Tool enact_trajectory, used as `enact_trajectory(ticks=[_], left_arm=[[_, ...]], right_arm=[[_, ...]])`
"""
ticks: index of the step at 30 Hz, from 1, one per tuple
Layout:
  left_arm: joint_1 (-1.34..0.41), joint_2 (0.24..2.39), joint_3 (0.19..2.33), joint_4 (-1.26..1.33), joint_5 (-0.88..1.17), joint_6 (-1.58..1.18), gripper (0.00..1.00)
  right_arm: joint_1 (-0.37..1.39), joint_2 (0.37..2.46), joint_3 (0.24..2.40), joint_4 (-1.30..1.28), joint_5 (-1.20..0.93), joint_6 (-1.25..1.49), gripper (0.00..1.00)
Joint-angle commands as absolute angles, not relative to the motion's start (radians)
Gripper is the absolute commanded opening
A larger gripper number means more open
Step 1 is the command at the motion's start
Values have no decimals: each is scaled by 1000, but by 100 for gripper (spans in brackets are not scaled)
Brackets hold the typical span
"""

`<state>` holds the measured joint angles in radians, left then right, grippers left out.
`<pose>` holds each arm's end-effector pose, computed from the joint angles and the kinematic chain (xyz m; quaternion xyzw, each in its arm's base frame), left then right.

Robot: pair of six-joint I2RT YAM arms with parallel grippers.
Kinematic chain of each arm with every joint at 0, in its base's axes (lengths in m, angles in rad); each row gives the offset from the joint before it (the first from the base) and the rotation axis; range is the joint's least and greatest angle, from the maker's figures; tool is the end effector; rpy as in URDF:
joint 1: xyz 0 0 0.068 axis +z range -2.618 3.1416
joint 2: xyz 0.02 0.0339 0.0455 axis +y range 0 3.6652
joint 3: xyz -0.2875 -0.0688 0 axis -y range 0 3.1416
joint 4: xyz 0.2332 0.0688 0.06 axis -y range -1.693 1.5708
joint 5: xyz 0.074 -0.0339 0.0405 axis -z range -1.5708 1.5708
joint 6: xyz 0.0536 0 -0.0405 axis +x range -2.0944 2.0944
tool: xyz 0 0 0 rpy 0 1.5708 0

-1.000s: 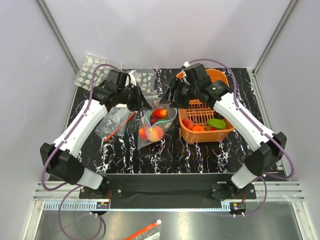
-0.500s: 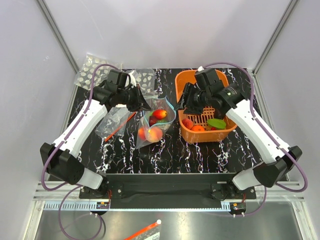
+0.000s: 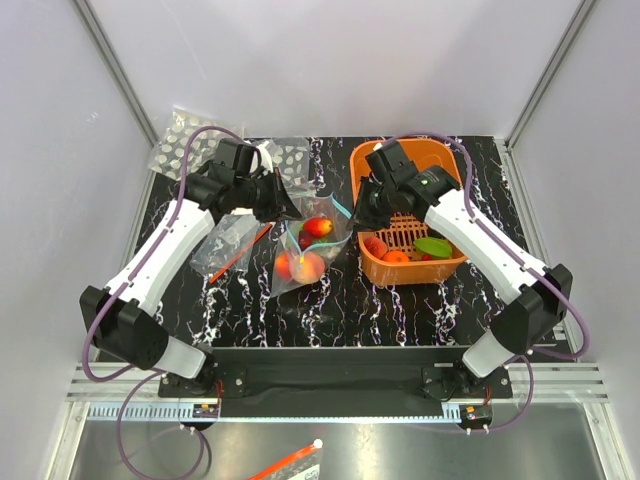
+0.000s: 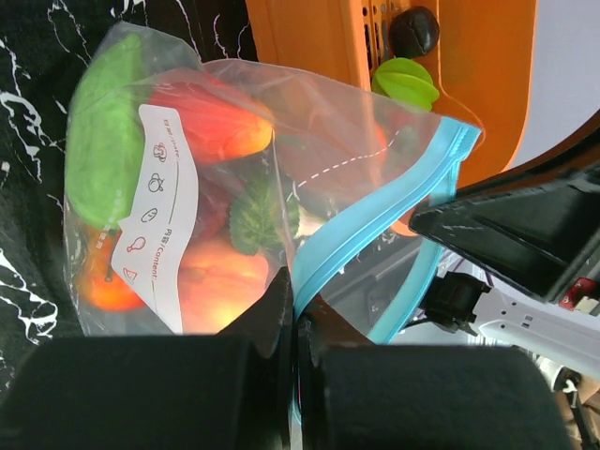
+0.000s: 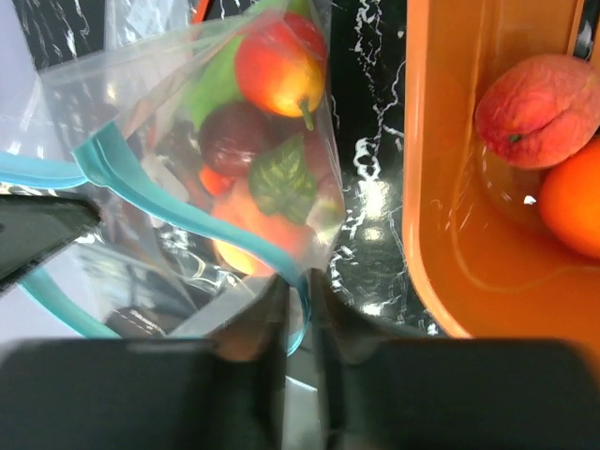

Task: Place the food in the zip-top bag and seal the zipper
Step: Zip the zipper food storage bag at the center of the board.

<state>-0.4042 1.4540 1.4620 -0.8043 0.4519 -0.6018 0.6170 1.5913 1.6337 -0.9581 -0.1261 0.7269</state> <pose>0.2709 -0.1413 0.3735 -0.0048 0.9064 -0.3592 0.2225 0.2684 0.1986 0.3699 0.0317 0.9446 0.2466 0.2141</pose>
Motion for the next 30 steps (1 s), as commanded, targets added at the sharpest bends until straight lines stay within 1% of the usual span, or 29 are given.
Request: enact_trajectory(ticks=[1,3,5,7,9,10,13,14,16,17,19,20,21,22,23,24,26,27,30], left_arm=[[-407,1405,1439,-719,471,-555,0],[-407,1404,1424,-729,479,-525,0],[-411,1396,1413,-749,472,-493,2],[-420,1390,1414,-781,451,-462,6],[-431,1382,1422,-799,440,-450,7],[-440,1373,1420,-802,436,-445,9],[-494,1333,1399,-795,410,-431,13],[-527,1327,1397,-793,410,-419,15],[-549,1321,1407,-816,443,-408,25],[-566,1321,1423,-821,469,-407,37],[-571,1290,1398,-816,471,-419,47],[-575,1266,1376,-813,463,-423,59],[-581,1205,1350,-796,462,-423,66],[-583,1166,1321,-781,456,-419,83],[-589,1129,1265,-760,439,-402,96],[-592,1062,1240,-758,392,-390,99],[-601,1000,1169,-764,344,-373,99],[-601,935,1143,-761,316,-373,99],[-604,801,1037,-709,321,-374,99]], right_arm=[[635,1583,1611,-867,-133,699,10],[640,1562,1585,-819,-121,698,0],[641,1559,1571,-801,-118,704,0],[649,1563,1546,-778,-109,715,0],[660,1565,1519,-737,-103,733,0],[681,1562,1508,-721,-83,742,0],[715,1549,1448,-655,-69,785,0],[729,1549,1427,-643,-66,793,0],[755,1551,1422,-611,-45,796,0],[774,1549,1431,-621,-29,799,0],[782,1540,1430,-650,-6,821,0],[784,1522,1419,-658,17,836,0],[784,1510,1408,-643,9,844,0],[785,1497,1398,-634,14,850,0],[788,1483,1388,-627,21,853,0],[792,1473,1384,-635,38,853,0],[792,1471,1390,-661,60,861,0],[792,1479,1396,-688,73,867,0],[792,1473,1397,-684,94,899,0]])
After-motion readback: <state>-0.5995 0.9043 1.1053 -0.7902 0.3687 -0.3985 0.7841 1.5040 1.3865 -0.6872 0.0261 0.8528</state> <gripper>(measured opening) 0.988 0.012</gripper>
